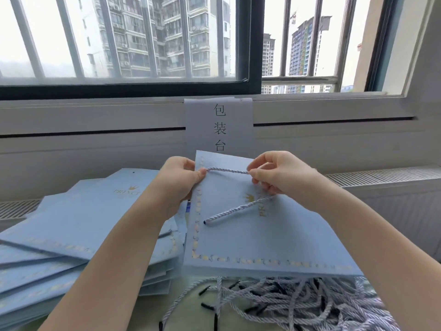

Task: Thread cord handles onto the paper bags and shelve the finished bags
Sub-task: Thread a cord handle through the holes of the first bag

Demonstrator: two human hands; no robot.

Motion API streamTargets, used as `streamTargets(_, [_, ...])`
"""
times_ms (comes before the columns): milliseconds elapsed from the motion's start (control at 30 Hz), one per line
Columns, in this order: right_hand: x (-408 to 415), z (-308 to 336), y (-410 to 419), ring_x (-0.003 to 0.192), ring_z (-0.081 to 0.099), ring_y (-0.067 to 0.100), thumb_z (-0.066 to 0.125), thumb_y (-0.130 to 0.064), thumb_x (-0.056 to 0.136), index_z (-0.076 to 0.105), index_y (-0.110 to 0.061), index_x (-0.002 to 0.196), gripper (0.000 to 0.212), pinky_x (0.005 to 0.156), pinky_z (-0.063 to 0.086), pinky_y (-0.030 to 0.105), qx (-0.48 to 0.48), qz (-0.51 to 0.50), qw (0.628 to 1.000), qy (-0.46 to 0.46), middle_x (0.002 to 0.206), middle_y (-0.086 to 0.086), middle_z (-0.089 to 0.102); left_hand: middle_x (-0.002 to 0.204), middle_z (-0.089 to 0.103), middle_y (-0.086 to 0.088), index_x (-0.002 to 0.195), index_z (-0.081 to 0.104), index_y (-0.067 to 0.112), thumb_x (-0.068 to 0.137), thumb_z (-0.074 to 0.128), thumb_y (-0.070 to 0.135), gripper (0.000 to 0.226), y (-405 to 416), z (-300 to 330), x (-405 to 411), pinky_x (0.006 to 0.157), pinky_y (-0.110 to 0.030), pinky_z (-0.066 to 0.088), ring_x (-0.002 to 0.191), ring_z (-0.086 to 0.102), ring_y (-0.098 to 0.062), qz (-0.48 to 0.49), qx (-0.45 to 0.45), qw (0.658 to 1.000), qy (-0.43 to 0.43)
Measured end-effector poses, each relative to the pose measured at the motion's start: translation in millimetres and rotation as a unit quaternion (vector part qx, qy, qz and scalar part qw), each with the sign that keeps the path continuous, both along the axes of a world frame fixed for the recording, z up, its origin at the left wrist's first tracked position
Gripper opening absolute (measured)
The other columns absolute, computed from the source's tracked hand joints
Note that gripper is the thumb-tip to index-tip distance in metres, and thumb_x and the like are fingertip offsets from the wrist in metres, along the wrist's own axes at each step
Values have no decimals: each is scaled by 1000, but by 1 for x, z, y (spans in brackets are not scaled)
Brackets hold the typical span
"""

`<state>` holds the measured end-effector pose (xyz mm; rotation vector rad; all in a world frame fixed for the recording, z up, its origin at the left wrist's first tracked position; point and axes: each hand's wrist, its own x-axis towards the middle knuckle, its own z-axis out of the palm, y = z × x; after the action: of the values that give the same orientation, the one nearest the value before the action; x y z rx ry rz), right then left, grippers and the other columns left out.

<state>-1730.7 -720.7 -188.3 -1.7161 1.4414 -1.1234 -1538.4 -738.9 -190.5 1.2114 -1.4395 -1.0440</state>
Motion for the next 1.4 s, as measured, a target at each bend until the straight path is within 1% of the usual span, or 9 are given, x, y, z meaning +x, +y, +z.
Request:
streamTargets(233, [3,5,5,80,58,8,56,-30,92,60,-27,99,9,74,49,27,-72,-4,975,212,96,-9,60,66,65,-11,86,59,-3,95,50,1,14,-3,6,12,45,-22,52,42,61,-11,37,14,988,146])
streamTargets(467, [17,22,41,125,32,-3,59,-61,76,40,-43,134,63,105,27,26,-72,160,940,292,138,-23,35,65,50,-8,71,51,-4,94,48,-4,24,-13,7,22,34,-14,37,31,48,-6,138,0,948,286])
streamTargets(567, [19,21,45,129,21,-5,66,-52,79,20,-48,141,78,105,26,26,-67,165,908,380,143,-27,22,64,52,-9,70,51,-3,93,49,-6,23,-16,5,26,36,-15,39,34,51,-8,152,3,928,341])
streamTargets(667, [17,16,31,119,44,12,55,-16,92,38,-41,136,54,93,42,36,-195,61,897,391,134,-16,44,61,55,-12,70,50,-2,92,47,-8,23,-9,9,20,40,-16,45,37,57,-9,143,-21,915,376])
streamTargets(833, [1,15,15,62,47,21,55,-1,89,62,-20,99,23,57,34,31,-418,-169,852,264,67,-17,52,90,68,-11,95,59,1,97,36,3,24,7,22,8,74,-22,54,75,71,-14,173,-232,941,176])
streamTargets(967, [-18,28,13,61,46,10,51,0,89,59,-15,93,17,59,39,24,-424,-186,884,68,66,-8,51,125,51,5,130,50,11,97,45,18,35,13,20,5,105,-28,37,118,50,-12,260,-416,870,-46])
streamTargets(1100, [-25,41,23,75,62,8,51,-4,92,60,-17,102,19,68,50,25,-405,-133,897,-120,88,-4,67,133,54,0,147,25,12,86,61,37,74,8,15,0,102,-33,41,120,53,-9,109,-223,968,21])
streamTargets(1200, [-26,39,22,74,66,2,53,-3,93,59,-21,106,23,66,53,20,-360,-110,910,-176,88,-11,70,107,71,-1,128,53,10,80,59,34,54,6,8,0,81,-34,57,99,68,-19,-46,-119,980,150])
streamTargets(1400, [-25,17,1,117,45,26,55,-3,89,46,-11,134,47,102,35,33,-293,-261,911,126,122,8,52,92,73,-4,105,63,10,96,49,10,17,2,3,-6,58,-28,57,77,72,-16,-29,-72,966,246])
